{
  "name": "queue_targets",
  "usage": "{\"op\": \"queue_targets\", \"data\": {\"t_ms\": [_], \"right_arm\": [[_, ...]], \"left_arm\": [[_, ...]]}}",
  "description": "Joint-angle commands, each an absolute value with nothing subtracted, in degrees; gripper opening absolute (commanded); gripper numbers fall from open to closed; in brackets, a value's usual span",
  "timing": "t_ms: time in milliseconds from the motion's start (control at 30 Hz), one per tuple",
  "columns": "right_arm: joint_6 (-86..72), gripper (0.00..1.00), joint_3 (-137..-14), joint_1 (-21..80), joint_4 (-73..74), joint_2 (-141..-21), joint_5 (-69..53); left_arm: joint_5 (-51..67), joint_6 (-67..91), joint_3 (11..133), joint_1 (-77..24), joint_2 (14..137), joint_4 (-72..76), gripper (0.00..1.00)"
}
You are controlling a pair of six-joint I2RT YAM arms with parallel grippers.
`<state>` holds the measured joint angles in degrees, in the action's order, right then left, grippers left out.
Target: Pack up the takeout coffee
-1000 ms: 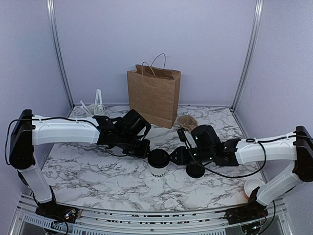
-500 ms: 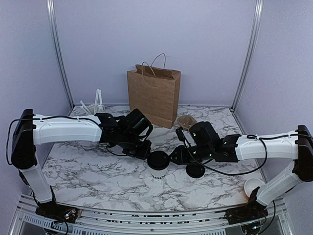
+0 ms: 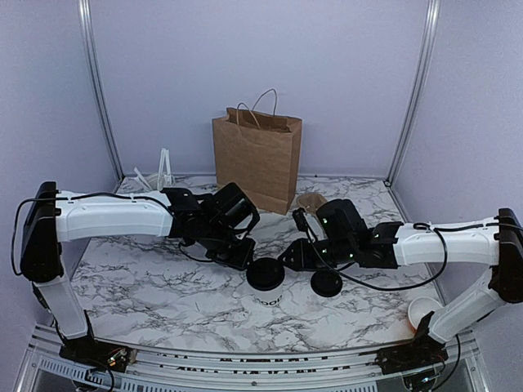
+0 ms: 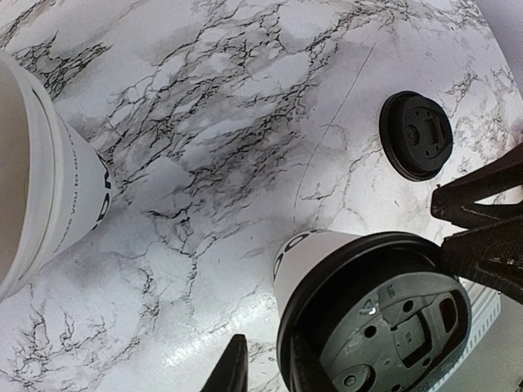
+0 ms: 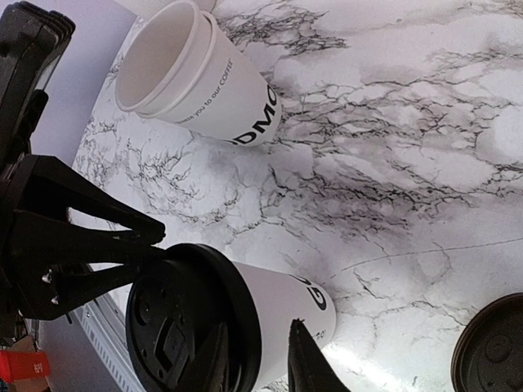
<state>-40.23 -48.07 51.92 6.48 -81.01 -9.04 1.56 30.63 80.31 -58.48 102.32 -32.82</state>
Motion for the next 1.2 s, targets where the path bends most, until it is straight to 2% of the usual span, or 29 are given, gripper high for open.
{"op": "queue_targets", "data": {"t_ms": [0,267,1167], "right_arm": [[-39.81,0.24,-49.61,53.00,5.37,-80.49,-9.60],[-39.90,0.24,-48.57,52.99,5.99,-79.49,-9.37],[-35.14,0.28,-51.15,49.21,13.23,-77.12,-7.78]], "left_arm": [[3.04,30.42,82.53,-58.97,103.01,-32.55,0.19],[2.78,30.25,83.88,-58.95,102.81,-33.14,0.22],[0.97,30.93,82.10,-58.95,99.62,-33.70,0.22]]}}
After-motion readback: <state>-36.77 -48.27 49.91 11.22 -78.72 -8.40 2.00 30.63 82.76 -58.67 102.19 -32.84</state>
